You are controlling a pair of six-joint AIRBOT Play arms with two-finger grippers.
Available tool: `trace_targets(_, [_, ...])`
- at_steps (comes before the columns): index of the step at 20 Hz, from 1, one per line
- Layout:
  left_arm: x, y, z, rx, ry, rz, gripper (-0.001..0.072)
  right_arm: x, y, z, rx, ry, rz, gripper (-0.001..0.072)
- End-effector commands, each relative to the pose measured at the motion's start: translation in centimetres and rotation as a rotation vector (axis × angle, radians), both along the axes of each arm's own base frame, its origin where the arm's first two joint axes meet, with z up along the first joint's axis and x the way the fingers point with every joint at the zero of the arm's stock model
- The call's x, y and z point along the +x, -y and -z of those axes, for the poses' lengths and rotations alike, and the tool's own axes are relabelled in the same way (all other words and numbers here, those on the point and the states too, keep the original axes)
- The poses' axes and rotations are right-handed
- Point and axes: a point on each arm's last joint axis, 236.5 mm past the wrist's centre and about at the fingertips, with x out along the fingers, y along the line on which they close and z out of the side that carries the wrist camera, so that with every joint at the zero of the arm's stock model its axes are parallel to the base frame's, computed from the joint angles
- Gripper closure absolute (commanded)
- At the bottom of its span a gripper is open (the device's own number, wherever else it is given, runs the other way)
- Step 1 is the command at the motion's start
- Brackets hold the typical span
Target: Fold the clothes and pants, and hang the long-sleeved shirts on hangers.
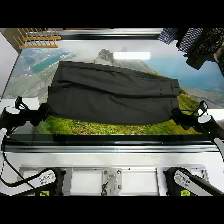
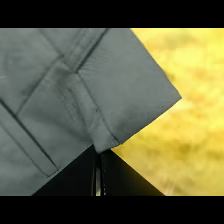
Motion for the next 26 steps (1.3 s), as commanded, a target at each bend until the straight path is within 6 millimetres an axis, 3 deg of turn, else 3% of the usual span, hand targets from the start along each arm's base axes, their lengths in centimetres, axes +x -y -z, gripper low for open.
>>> trace_targets(1, [3.6, -1.2, -5.5, 0.043, 0.110, 0.038, 0.0704, 3.3, 1.7, -4.8, -0.126, 0.057, -0.119, 0.0696])
trace_targets(4, [6.2, -2.3, -14.1, 0.154, 0.288, 0.090, 0.0704, 4.9, 2.9, -11.7, -0.241, 0.070, -0.245, 0.0696])
trace_targets(6, [5.3, -2.3, -17.7, 0.226, 0.346, 0.119, 0.0704, 3.8, 3.2, -14.2, -0.299, 0.067, -0.277, 0.0696])
trace_targets(8, [2.3, -2.0, -17.0, 0.285, 0.284, 0.167, 0.0704, 0.8, 3.1, -13.9, -0.327, -0.012, -0.319, 0.0696])
trace_targets(13, [-9.8, -0.4, -8.9, 0.307, -0.074, 0.300, 0.0704, -9.9, 2.2, -9.6, -0.302, -0.353, -0.423, 0.0696])
trace_targets(16, [-14.8, 1.7, -7.2, 0.252, -0.189, 0.341, 0.0704, -14.6, 2.1, -8.9, -0.281, -0.510, -0.454, 0.0696])
trace_targets(19, [-16.9, 2.9, -8.4, 0.234, -0.208, 0.353, 0.0704, -16.6, 1.6, -9.4, -0.251, -0.573, -0.468, 0.0696])
trace_targets(22, [-17.5, 3.4, -11.3, 0.246, -0.181, 0.326, 0.0704, -17.6, 1.2, -9.6, -0.231, -0.603, -0.474, 0.0696])
trace_targets(26, [-15.5, 2.3, -15.8, 0.320, -0.077, 0.297, 0.0704, -15.6, 2.0, -10.6, -0.267, -0.535, -0.411, 0.0696])
